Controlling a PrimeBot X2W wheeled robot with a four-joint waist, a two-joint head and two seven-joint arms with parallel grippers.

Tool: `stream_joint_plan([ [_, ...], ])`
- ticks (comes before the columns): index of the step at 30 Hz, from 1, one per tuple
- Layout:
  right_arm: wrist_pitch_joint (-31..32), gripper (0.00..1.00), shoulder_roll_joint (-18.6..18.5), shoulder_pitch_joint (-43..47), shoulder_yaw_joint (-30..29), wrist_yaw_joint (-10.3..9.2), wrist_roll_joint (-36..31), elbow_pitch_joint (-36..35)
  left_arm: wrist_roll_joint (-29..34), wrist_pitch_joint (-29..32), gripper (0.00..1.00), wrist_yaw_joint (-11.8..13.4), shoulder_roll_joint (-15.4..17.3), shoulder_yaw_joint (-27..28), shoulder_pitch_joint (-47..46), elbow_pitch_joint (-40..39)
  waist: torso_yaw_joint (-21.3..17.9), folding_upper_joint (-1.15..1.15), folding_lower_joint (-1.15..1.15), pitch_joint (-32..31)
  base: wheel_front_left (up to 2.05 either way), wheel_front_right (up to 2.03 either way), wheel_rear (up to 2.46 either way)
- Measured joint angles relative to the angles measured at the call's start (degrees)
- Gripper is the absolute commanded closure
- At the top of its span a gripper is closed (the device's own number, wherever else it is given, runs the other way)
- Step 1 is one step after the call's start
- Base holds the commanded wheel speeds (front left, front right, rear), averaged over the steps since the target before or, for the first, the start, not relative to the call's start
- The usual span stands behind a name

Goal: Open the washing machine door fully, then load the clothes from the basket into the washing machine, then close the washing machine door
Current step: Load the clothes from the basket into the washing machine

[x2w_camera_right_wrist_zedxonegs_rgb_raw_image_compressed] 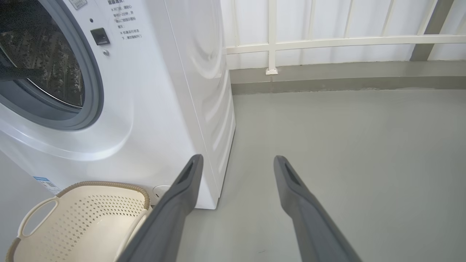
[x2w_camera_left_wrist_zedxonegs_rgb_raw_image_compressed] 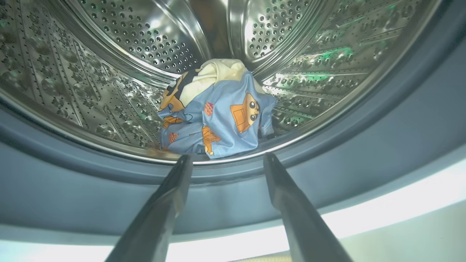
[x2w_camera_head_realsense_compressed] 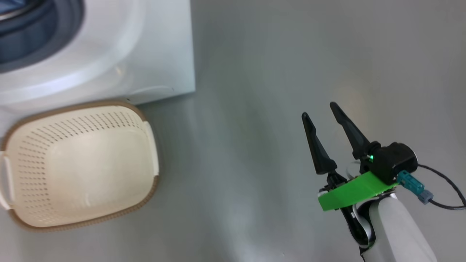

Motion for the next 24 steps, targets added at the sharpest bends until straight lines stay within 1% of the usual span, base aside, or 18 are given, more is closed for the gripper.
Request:
stream_joint_plan([
  [3,0.0,0.00,0.0,1.2,-0.3,0.00,-0.5,0.4,-2.7,-1.1,0.00,0.0,-0.1,-0.7,4.8,-3.0,1.0,0.00,0.00,-2.5,0.00,0.00,0.00],
  [11,0.0,0.00,-1.0,5.0,-1.3,0.00,-0.8,1.3,-5.6,-5.7,0.00,0.1,-1.5,-1.5,17.3,-9.0,3.6,0.00,0.00,-9.6,0.00,0.00,0.00],
  [13,0.0,0.00,-1.2,6.1,-1.3,0.00,-0.8,1.4,-5.9,-6.6,0.00,0.9,-1.8,-1.5,20.5,-10.8,4.2,0.00,0.00,-11.4,0.00,0.00,0.00],
  [15,0.0,0.00,-1.3,7.1,-1.3,0.00,-0.8,1.5,-6.2,-7.6,0.00,2.2,-2.0,-1.4,23.8,-13.0,4.8,0.00,0.00,-13.1,0.00,0.00,0.00],
  [18,0.0,0.00,-1.7,8.6,-1.2,0.00,-0.8,1.5,-5.2,-8.7,0.00,5.3,-2.1,-1.7,28.9,-17.1,5.6,0.00,0.00,-15.8,0.00,0.00,0.00],
  [21,0.0,0.00,-1.9,10.0,-1.0,0.00,-0.7,1.7,-5.2,-9.1,0.00,7.7,-2.2,-1.4,34.3,-21.1,6.4,0.00,0.00,-18.4,0.00,0.00,0.00],
  [24,0.0,0.00,-2.0,11.5,-0.8,0.00,-0.5,1.7,-5.2,-9.5,0.00,10.7,-3.0,-0.5,39.9,-25.6,7.0,0.00,0.00,-20.9,0.00,0.00,0.00],
])
